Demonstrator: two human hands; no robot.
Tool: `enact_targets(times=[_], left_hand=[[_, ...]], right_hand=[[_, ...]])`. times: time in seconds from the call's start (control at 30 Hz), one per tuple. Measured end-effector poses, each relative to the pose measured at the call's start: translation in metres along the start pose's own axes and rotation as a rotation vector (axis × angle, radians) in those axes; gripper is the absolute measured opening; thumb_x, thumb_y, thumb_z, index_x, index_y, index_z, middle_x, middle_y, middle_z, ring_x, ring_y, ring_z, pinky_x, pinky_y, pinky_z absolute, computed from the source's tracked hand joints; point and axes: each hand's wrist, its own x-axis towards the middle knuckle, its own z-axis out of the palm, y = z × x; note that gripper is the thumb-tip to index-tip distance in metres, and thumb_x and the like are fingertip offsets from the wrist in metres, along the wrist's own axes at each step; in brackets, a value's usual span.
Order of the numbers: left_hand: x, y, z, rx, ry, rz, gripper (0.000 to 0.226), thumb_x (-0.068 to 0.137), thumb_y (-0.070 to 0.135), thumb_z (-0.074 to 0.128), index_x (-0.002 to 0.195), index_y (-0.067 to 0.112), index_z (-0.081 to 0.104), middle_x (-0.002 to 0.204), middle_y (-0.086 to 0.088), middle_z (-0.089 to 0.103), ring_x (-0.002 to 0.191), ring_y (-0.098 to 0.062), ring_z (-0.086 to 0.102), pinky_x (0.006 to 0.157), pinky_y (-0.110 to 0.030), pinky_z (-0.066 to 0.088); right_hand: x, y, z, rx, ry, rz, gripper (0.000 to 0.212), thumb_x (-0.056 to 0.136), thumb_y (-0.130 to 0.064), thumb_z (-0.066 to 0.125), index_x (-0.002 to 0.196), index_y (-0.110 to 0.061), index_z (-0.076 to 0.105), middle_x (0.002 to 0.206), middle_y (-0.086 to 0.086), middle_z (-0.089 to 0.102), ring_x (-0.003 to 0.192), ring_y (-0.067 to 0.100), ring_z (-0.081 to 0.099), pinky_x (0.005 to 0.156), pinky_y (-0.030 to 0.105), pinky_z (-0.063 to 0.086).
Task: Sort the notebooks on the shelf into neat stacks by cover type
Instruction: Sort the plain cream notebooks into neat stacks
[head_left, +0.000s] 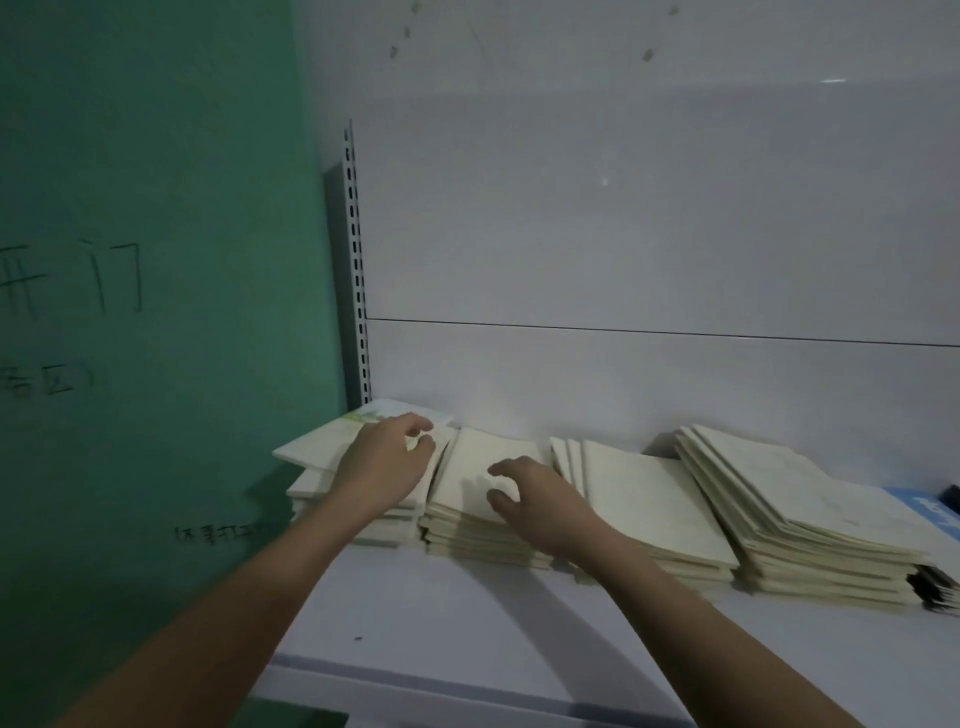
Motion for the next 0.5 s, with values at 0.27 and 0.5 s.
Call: enact_targets(times=[0.27,0.5], left_hand=[[-0.012,-0.043,-0.014,-0.005,-0.088,0.023,0.029,0.094,0.026,0.051,0.121,0.025,0.064,0.125,0.007,0.063,0.120,-0.014,0.051,0.104,-0.037,0.042],[-0.014,-0.057,-0.014,0.019,-0.097,0.113,0.030,0.095,0.021,0.049,0.122,0.024,0.063,0.128,0.010,0.059,0.125,-0.012,0.043,0.105,-0.034,0.038]], right_hand=[[0.025,-0.011,0.044,-0.254,-0.137,0.067,0.085,0.086,-0.073,0.042,0.150,-0.019,0.023,0.160,0.005,0.018,0.146,0.027,0.015,0.115,0.047,0.021],[0.010,-0.001,0.061,-0.370,0.068,-0.011,0.058,0.087,-0.070,0.033,0.120,-0.025,0.047,0.113,-0.007,0.053,0.112,0.019,0.050,0.085,0.037,0.036]])
